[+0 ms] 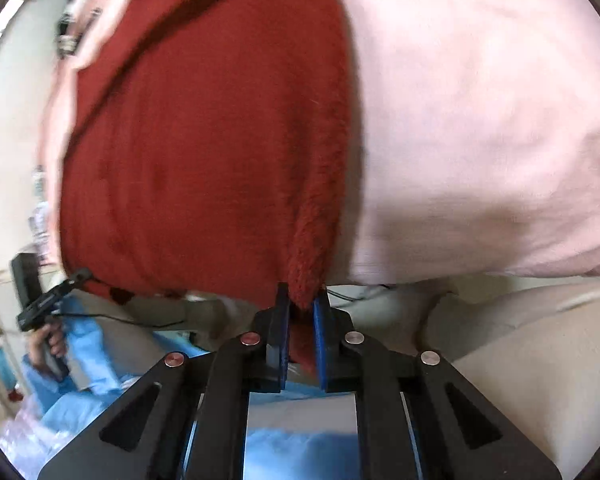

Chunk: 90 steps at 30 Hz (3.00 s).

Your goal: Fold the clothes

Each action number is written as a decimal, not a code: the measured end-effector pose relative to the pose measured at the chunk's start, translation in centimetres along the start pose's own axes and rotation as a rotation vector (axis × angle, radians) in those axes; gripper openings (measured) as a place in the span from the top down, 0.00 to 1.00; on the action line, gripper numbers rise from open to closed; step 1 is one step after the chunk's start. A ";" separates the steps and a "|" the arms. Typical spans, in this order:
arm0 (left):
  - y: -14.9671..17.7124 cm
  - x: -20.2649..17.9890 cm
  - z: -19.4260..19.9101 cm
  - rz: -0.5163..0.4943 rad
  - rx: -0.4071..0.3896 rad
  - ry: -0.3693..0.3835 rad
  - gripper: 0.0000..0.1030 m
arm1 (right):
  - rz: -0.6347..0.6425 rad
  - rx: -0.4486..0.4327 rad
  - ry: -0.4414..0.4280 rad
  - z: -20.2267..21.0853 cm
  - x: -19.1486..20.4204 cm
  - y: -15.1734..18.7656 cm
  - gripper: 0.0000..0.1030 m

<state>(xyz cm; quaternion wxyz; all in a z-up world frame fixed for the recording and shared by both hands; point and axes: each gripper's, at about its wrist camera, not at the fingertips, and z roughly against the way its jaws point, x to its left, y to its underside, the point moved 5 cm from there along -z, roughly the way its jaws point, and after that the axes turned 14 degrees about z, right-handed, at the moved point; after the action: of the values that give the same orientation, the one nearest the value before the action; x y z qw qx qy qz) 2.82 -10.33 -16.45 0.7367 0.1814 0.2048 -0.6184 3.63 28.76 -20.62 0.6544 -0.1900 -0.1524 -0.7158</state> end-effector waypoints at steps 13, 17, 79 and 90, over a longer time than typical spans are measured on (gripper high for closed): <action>-8.4 -4.3 6.8 0.111 -0.188 0.513 0.86 | -0.106 -0.392 -0.518 7.0 -1.2 -2.9 0.90; -12.3 -2.5 7.4 0.221 -0.251 0.571 0.86 | -0.200 -0.512 -0.609 9.3 -2.8 -5.0 0.90; -33.6 -1.4 2.4 0.424 -0.515 0.223 0.34 | 0.057 -0.569 0.392 8.2 -6.3 -27.8 0.79; -31.9 -11.4 -9.3 0.146 -0.109 0.222 0.32 | 0.211 -0.590 0.149 6.7 1.4 -22.2 0.76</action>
<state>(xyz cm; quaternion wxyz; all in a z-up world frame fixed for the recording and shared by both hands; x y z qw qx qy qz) -31.07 -1.35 -18.85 0.7612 0.2227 0.3049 -0.5273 -18.09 32.82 -13.43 0.6512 -0.3332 0.1306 -0.6692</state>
